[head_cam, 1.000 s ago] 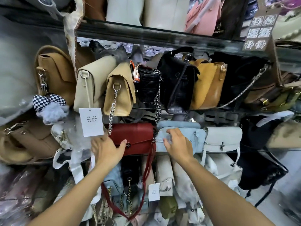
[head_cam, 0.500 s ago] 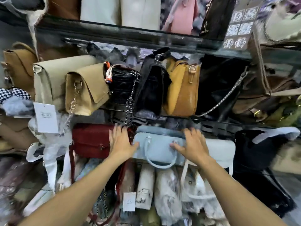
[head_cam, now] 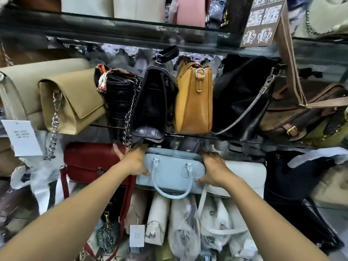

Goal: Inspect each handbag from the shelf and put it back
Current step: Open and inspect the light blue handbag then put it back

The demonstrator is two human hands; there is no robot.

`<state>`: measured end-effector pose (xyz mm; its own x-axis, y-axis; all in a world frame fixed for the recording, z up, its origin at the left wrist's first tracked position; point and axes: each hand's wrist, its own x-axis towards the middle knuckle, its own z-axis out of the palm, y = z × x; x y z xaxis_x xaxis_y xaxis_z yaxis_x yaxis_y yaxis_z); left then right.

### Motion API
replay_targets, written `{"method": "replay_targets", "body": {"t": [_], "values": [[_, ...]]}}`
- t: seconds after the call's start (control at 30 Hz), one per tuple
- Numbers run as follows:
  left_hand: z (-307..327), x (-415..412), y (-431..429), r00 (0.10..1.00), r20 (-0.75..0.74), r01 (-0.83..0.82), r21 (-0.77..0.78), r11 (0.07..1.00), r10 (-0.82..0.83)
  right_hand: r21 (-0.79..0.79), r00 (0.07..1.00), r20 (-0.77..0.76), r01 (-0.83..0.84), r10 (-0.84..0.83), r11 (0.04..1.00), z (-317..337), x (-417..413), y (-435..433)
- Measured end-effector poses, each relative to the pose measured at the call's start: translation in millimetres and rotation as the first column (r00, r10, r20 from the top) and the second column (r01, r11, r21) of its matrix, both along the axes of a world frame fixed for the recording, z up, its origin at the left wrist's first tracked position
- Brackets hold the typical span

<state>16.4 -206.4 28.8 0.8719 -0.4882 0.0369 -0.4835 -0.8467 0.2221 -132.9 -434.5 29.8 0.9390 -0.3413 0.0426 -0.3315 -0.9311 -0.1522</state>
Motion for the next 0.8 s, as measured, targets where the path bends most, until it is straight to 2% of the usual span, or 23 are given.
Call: {"method": "replay_targets", "body": {"t": [0.4, 0.63, 0.8], "values": [[0.0, 11.4, 16.1, 0.985, -0.126, 0.073, -0.328, 0.942, -0.12, 0.099, 0.998, 0.055, -0.02, 0.014, 0.995, -4.9, -3.5, -4.9], [-1.5, 11.6, 20.7, 0.983, -0.127, 0.083, -0.329, 0.941, -0.131, 0.287, 0.98, 0.198, -0.07, 0.012, 0.955, -5.2, -6.5, -8.6], [-0.1, 9.0, 24.4, 0.966, -0.177, 0.117, -0.348, 0.93, -0.188, 0.212, 0.991, 0.125, -0.076, 0.05, 0.974, -0.9, -10.1, -4.1]]}}
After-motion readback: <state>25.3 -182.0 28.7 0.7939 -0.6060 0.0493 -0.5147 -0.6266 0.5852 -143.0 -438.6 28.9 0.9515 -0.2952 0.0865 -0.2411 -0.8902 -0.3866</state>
